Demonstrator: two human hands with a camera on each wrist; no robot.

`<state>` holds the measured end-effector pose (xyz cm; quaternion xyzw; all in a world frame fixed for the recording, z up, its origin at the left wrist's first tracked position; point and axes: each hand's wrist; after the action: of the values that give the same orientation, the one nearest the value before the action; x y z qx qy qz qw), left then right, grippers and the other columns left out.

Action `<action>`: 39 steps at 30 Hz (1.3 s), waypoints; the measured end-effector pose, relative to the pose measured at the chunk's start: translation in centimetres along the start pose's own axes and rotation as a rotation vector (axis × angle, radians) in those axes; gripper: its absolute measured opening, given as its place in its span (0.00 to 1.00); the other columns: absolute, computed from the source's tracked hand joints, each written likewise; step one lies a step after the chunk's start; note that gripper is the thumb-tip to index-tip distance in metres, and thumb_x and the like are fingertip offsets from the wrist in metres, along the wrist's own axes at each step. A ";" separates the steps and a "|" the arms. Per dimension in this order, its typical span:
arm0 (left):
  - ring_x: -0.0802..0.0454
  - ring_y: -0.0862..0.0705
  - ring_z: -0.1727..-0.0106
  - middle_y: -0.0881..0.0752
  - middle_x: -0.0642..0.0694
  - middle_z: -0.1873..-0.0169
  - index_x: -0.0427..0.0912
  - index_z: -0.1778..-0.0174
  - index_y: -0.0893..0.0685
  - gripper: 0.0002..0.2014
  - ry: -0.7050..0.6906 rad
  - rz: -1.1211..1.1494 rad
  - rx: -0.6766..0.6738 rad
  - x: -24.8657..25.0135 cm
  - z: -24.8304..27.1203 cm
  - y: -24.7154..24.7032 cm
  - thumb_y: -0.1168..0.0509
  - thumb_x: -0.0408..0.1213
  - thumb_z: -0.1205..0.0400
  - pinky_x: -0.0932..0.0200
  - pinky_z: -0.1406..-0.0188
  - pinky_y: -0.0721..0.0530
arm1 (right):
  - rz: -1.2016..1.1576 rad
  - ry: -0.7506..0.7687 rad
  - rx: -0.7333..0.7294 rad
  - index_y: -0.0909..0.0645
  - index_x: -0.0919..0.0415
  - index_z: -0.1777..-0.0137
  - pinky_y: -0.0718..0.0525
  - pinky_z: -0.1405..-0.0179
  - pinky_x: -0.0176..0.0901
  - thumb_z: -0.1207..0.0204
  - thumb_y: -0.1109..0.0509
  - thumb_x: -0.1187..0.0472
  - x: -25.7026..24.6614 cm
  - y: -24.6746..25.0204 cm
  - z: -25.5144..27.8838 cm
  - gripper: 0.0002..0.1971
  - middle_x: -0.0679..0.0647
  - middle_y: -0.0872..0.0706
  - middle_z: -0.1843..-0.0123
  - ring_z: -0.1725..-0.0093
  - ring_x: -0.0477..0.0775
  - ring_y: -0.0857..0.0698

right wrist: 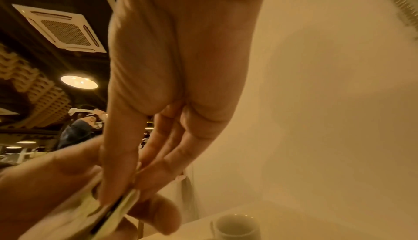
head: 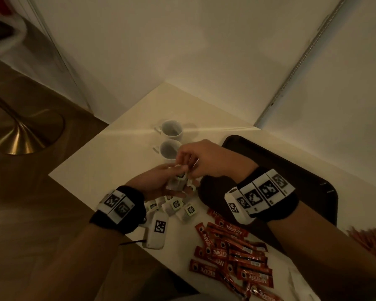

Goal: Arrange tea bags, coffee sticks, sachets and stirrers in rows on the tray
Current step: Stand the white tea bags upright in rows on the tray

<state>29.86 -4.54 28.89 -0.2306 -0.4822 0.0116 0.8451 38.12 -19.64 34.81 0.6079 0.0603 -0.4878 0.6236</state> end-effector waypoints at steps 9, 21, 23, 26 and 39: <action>0.44 0.11 0.54 0.18 0.37 0.50 0.37 0.45 0.19 0.11 -0.207 0.433 0.330 0.4 -2.3 -0.2 0.46 0.27 0.15 0.62 0.61 0.12 | 0.159 -0.402 -0.080 0.19 0.62 0.46 0.17 0.51 0.45 0.23 0.31 0.53 5.0 -6.4 2.9 0.13 0.56 0.16 0.47 0.50 0.54 0.17; 0.53 0.15 0.66 0.16 0.48 0.60 0.43 0.50 0.23 0.04 -0.293 0.511 0.305 3.2 -3.2 -1.6 0.42 0.34 0.15 0.65 0.74 0.20 | 0.307 -0.526 -0.035 0.33 0.65 0.29 0.25 0.33 0.52 0.26 0.28 0.58 6.4 -14.5 0.1 0.28 0.62 0.27 0.31 0.32 0.62 0.29; 0.54 0.17 0.68 0.17 0.49 0.61 0.43 0.50 0.24 0.02 -0.316 0.458 0.315 3.4 -3.2 -1.6 0.41 0.34 0.15 0.66 0.77 0.23 | 0.329 -0.510 -0.082 0.30 0.63 0.30 0.24 0.34 0.53 0.29 0.25 0.56 6.5 -14.2 0.0 0.30 0.61 0.28 0.32 0.33 0.62 0.28; 0.54 0.19 0.69 0.18 0.50 0.63 0.46 0.56 0.20 0.05 -0.340 0.334 0.349 3.8 -2.9 -1.6 0.39 0.33 0.16 0.65 0.77 0.25 | 0.239 -0.461 -0.062 0.22 0.59 0.35 0.22 0.37 0.51 0.27 0.26 0.59 7.1 -13.2 0.8 0.20 0.57 0.22 0.36 0.38 0.58 0.23; 0.57 0.18 0.66 0.15 0.56 0.69 0.42 0.48 0.12 0.07 -0.518 -0.402 0.291 4.0 -3.2 -6.8 0.32 0.35 0.20 0.61 0.72 0.19 | -0.291 -0.082 0.511 0.15 0.60 0.53 0.16 0.63 0.32 0.29 0.26 0.69 1.7 7.1 9.8 0.07 0.49 0.13 0.61 0.65 0.41 0.16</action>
<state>33.27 -10.89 33.46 0.0024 -0.7094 -0.0283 0.7042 38.77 -30.13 41.10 0.7100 -0.0032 -0.5957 0.3755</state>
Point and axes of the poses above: each hand's wrist, its own z-axis away from the middle knuckle, its own y-axis out of the back of the hand, x = y × z
